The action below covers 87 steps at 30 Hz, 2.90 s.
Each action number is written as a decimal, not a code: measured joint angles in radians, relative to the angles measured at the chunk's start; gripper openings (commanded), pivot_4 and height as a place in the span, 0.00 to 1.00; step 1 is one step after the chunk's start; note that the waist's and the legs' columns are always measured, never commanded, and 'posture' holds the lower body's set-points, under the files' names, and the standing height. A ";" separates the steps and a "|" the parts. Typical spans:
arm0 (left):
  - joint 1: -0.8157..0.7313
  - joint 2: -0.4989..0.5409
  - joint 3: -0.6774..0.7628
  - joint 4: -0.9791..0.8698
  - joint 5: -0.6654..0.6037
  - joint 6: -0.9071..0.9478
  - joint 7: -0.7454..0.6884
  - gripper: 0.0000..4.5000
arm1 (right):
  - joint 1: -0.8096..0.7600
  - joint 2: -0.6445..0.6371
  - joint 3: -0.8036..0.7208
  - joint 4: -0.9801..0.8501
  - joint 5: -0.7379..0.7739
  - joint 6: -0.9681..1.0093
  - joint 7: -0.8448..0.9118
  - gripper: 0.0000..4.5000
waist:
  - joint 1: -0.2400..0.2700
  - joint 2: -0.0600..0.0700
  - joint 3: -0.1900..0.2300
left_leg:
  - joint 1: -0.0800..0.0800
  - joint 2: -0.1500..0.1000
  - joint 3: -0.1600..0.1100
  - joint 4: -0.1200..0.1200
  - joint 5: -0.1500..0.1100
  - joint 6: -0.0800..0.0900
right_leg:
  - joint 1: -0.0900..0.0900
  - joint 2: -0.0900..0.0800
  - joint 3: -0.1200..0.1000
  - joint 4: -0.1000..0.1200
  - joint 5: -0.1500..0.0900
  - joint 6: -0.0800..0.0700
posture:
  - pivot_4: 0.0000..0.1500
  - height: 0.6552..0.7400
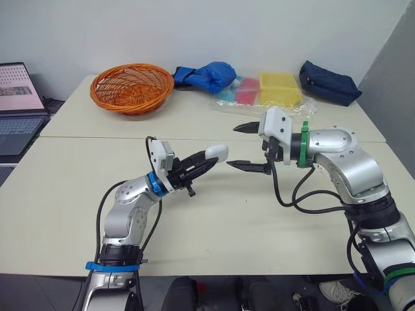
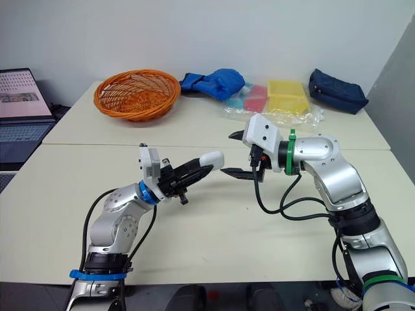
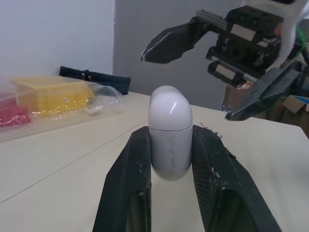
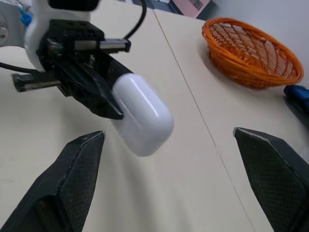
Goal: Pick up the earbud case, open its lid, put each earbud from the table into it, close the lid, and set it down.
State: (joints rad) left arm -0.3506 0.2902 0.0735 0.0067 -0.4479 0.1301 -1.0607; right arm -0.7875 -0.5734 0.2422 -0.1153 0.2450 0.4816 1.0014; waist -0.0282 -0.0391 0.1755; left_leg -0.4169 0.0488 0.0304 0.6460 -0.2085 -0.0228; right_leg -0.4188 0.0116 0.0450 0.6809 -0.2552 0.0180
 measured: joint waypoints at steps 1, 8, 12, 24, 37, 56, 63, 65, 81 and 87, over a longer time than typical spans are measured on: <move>0.003 -0.001 -0.001 0.003 -0.001 -0.012 -0.001 0.17 | -0.012 0.002 0.003 0.010 -0.001 0.000 0.001 0.99 | 0.000 0.000 0.000 | 0.000 0.000 0.000 0.000 0.000 0.000 | 0.000 0.000 0.000 0.000 0.000 0.000 | 1.00 1.00; 0.004 -0.023 -0.010 0.004 -0.013 -0.051 0.023 0.17 | -0.047 0.008 0.015 0.013 -0.010 0.006 0.022 0.99 | 0.000 0.000 0.000 | 0.000 0.000 0.000 0.000 0.000 0.000 | 0.000 0.000 0.000 0.000 0.000 0.000 | 1.00 1.00; 0.004 -0.023 -0.024 0.004 -0.014 -0.056 0.023 0.17 | -0.054 0.009 0.015 0.013 -0.011 0.010 0.022 0.99 | 0.000 0.000 0.000 | 0.000 0.001 0.000 0.000 0.000 0.000 | 0.000 0.001 0.000 0.000 -0.001 0.001 | 1.00 1.00; -0.003 -0.020 -0.031 0.008 -0.018 -0.073 0.022 0.17 | -0.071 0.035 0.007 0.025 -0.010 0.070 0.014 0.99 | 0.000 0.000 0.000 | 0.000 0.001 0.000 -0.001 0.000 0.000 | -0.001 0.001 0.000 0.000 -0.001 0.001 | 1.00 1.00; -0.015 -0.022 -0.051 0.064 -0.017 -0.114 -0.002 0.17 | -0.106 0.004 -0.036 0.004 0.050 0.162 0.001 0.99 | -0.001 0.000 0.000 | -0.001 0.001 0.000 -0.001 0.000 0.000 | -0.001 0.000 0.000 -0.001 -0.001 0.002 | 1.00 1.00; 0.074 -0.059 0.022 0.085 0.059 -0.208 0.288 0.17 | 0.311 -0.001 -0.356 0.109 0.029 0.320 -0.478 0.99 | -0.006 0.000 0.000 | -0.002 -0.001 0.002 -0.001 0.000 0.000 | -0.002 -0.001 0.002 -0.001 -0.001 0.003 | 1.00 1.00; 0.069 -0.043 0.022 0.064 0.071 -0.224 0.324 0.17 | 0.185 0.172 -0.373 0.425 -0.071 0.075 -0.715 0.99 | -0.011 0.000 0.000 | 0.000 0.000 0.001 -0.001 0.000 0.001 | -0.001 0.002 0.002 0.000 0.001 0.001 | 1.00 1.00; 0.051 -0.036 0.025 0.071 0.071 -0.226 0.327 0.17 | 0.173 0.187 -0.377 0.500 -0.100 0.018 -0.762 0.99 | -0.006 0.000 0.000 | -0.001 0.000 0.001 -0.002 0.000 0.001 | -0.001 0.002 0.002 -0.002 0.000 0.001 | 1.00 1.00; 0.041 -0.014 0.017 0.030 0.070 -0.185 0.351 0.17 | 0.227 0.308 -0.458 0.485 -0.085 0.032 -0.907 0.40 | -0.004 0.001 0.000 | 0.000 0.000 0.001 -0.002 0.000 0.001 | -0.001 0.001 0.002 -0.001 0.000 0.002 | 1.00 1.00; 0.039 -0.011 0.010 0.030 0.070 -0.180 0.350 0.17 | 0.241 0.314 -0.456 0.461 -0.085 0.041 -0.911 0.10 | -0.004 0.001 0.000 | -0.001 0.000 0.001 -0.002 0.000 0.001 | -0.001 0.001 0.002 -0.002 -0.001 0.002 | 1.00 1.00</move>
State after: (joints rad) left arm -0.3121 0.2797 0.0837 0.0365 -0.3782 -0.0497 -0.7110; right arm -0.5467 -0.2594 -0.2133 0.3455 0.1601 0.5226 0.0906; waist -0.0319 -0.0383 0.1753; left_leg -0.4174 0.0490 0.0316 0.6437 -0.2084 -0.0220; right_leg -0.4196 0.0122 0.0471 0.6792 -0.2557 0.0204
